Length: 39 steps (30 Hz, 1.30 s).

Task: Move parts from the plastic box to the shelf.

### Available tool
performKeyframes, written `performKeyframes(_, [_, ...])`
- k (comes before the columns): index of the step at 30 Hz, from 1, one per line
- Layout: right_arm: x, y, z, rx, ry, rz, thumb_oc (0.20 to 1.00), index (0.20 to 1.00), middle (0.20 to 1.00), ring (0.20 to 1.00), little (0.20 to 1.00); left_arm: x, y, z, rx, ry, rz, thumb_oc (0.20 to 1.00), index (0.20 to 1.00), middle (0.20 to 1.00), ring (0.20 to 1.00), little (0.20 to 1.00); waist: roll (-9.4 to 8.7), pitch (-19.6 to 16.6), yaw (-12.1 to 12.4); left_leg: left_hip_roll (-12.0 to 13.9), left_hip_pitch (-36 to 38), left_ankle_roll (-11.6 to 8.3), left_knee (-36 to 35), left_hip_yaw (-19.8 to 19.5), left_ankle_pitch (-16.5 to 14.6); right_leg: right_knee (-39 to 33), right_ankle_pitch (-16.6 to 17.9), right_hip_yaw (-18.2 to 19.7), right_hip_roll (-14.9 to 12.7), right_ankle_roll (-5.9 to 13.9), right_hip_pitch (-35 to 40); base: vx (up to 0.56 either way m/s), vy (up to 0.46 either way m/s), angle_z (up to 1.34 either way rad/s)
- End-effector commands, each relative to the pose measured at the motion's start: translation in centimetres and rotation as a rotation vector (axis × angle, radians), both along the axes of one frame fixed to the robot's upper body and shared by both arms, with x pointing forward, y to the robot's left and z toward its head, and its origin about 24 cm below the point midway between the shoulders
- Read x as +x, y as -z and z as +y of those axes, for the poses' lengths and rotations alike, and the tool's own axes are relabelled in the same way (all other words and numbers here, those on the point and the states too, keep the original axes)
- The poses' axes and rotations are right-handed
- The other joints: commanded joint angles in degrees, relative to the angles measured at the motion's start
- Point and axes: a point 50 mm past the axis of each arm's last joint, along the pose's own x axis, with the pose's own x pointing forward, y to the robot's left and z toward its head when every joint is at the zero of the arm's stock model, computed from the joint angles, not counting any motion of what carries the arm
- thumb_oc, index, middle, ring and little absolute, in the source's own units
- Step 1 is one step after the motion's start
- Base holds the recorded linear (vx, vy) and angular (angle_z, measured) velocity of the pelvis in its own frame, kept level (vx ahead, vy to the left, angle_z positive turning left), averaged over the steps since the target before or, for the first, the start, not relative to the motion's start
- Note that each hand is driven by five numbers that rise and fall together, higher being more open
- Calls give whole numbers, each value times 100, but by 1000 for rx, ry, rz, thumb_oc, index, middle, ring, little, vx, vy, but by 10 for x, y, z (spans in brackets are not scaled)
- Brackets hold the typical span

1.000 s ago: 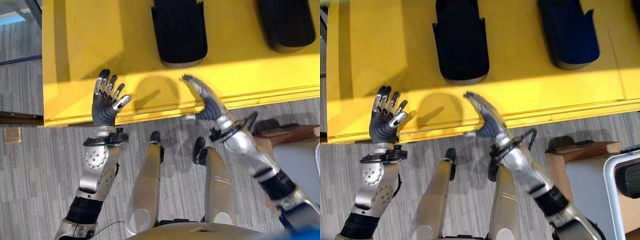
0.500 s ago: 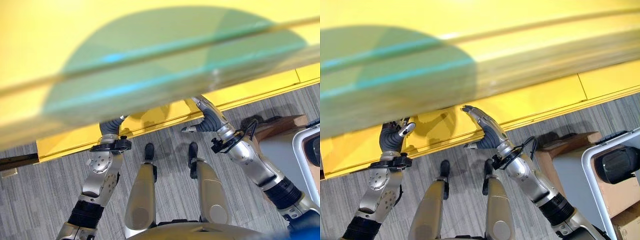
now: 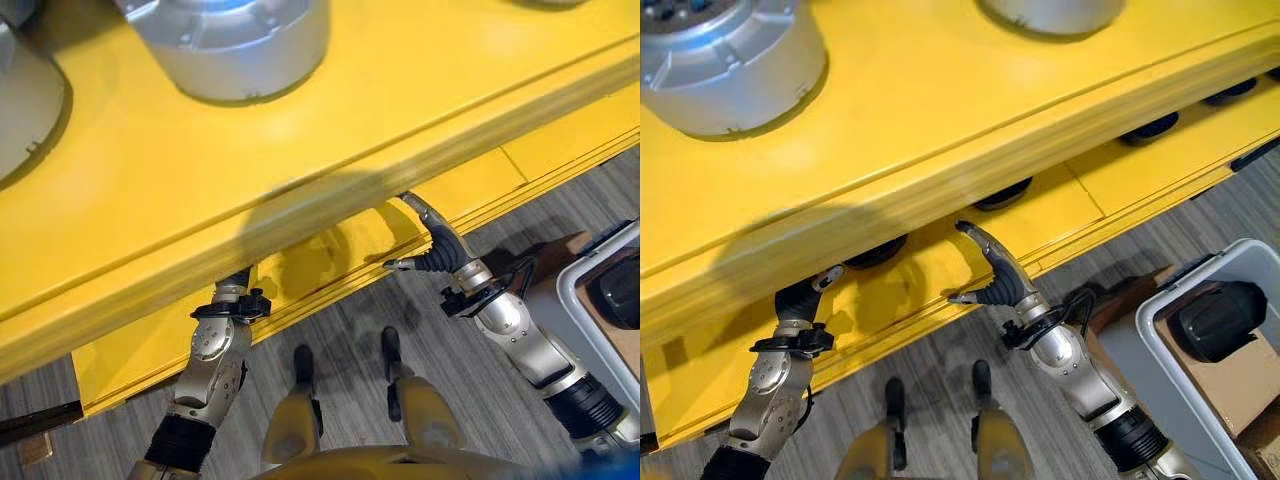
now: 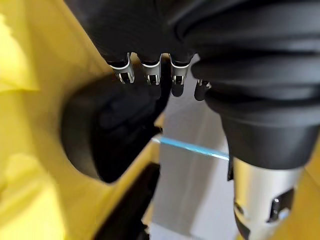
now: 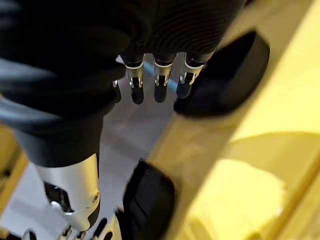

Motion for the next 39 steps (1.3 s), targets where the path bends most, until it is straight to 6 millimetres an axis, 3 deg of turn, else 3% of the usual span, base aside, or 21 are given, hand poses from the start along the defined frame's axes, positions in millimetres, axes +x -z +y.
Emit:
performKeyframes(1, [-8, -16, 2, 110, -44, -75, 1000, 1000, 1000, 1000, 1000, -2, 2, 0, -18, 20, -12, 1000, 1000, 1000, 1000, 1000, -71, -217, 14, 295, -402, -204, -156, -392, 1037, 251, -500, -63, -23, 87, -9, 26, -166, -20])
performKeyframes(7, [-9, -12, -11, 147, 14, -55, 1000, 1000, 1000, 1000, 1000, 0, 9, -13, -26, 74, 15, 1000, 1000, 1000, 1000, 1000, 53, -263, -69, 311, -402, -210, 222, -296, 1337, 326, -675, -215, 19, -104, 278, 37, -159, 3])
performKeyframes(9, [-8, -12, -12, 147, 29, -58, 1000, 1000, 1000, 1000, 1000, 1, 8, -15, -32, 87, 10, 1000, 1000, 1000, 1000, 1000, 8, -283, -113, 156, -415, -117, 461, -179, 1055, 254, -680, -276, -37, -125, 370, 32, -138, 39])
performKeyframes(10, [-7, -9, -12, 150, 36, -44, 1000, 1000, 1000, 1000, 1000, 1, 9, -15, -28, 82, 12, 1000, 1000, 1000, 1000, 1000, -44, -318, -46, -315, -408, 29, 636, -445, 537, 155, -643, -231, -72, -102, 491, 89, -93, 46])
performKeyframes(12, [-8, -5, -9, 167, 31, -27, 1000, 1000, 1000, 1000, 1000, -2, 10, -13, -29, 70, 17, 1000, 1000, 1000, 1000, 1000, -54, -413, 36, -892, -428, 204, 638, -889, 197, 46, -562, -102, -31, -72, 561, 144, -26, 4])
performKeyframes(13, [-8, 1, -6, 170, 24, 5, 1000, 1000, 1000, 1000, 1000, -6, 13, -12, -22, 70, 27, 1000, 1000, 1000, 1000, 1000, -61, -476, 175, -1531, -450, 355, 630, -1486, 97, 12, -470, 54, 57, -55, 605, 156, -7, -35])
performKeyframes(16, [-5, 6, 3, 189, -2, 34, 1000, 1000, 1000, 1000, 1000, -14, 13, -9, -13, 62, 27, 1000, 1000, 1000, 1000, 1000, -116, -534, 424, -2478, -510, 576, 791, -2793, 24, -14, -367, 590, 338, -44, 603, 114, 27, -72])
performKeyframes(17, [-3, 5, 7, 193, -14, 38, 1000, 1000, 1000, 1000, 1000, -15, 12, -8, -11, 64, 23, 1000, 1000, 1000, 1000, 1000, -121, -556, 475, -2621, -548, 586, 826, -3024, 75, 2, -334, 772, 418, -37, 571, 40, 50, -128])
performKeyframes(20, [-3, 5, 20, 290, -83, 94, 1000, 1000, 1000, 1000, 1000, -15, 14, -7, -13, 82, 33, 1000, 1000, 1000, 1000, 1000, -229, -838, 458, -2384, -352, 634, 447, -2936, 181, -176, -200, 1155, 598, 0, 560, 61, 80, -184])
performKeyframes(28, [-2, 6, 34, 332, -140, 149, 1000, 1000, 1000, 1000, 1000, -22, 18, 3, -20, 39, 64, 1000, 1000, 1000, 1000, 1000, -274, -908, 596, -2334, -29, 829, 323, -2690, 85, -85, -173, 1443, 666, 40, 677, 68, 63, -47])
performKeyframes(32, [-2, 8, 38, 343, -150, 161, 1000, 1000, 1000, 1000, 1000, -24, 18, 3, -7, 40, 68, 1000, 1000, 1000, 1000, 1000, -220, -942, 619, -2332, 127, 940, 344, -2532, -44, -36, -163, 1682, 713, 91, 748, 50, 84, -30])
performKeyframes(39, [-7, 14, 35, 361, -132, 194, 1000, 1000, 1000, 1000, 1000, -23, 21, 1, 7, 38, 86, 1000, 1000, 1000, 1000, 1000, -52, -1031, 438, -2237, 254, 998, 140, -2081, -90, 91, -163, 2138, 787, 189, 668, 27, 91, -56])
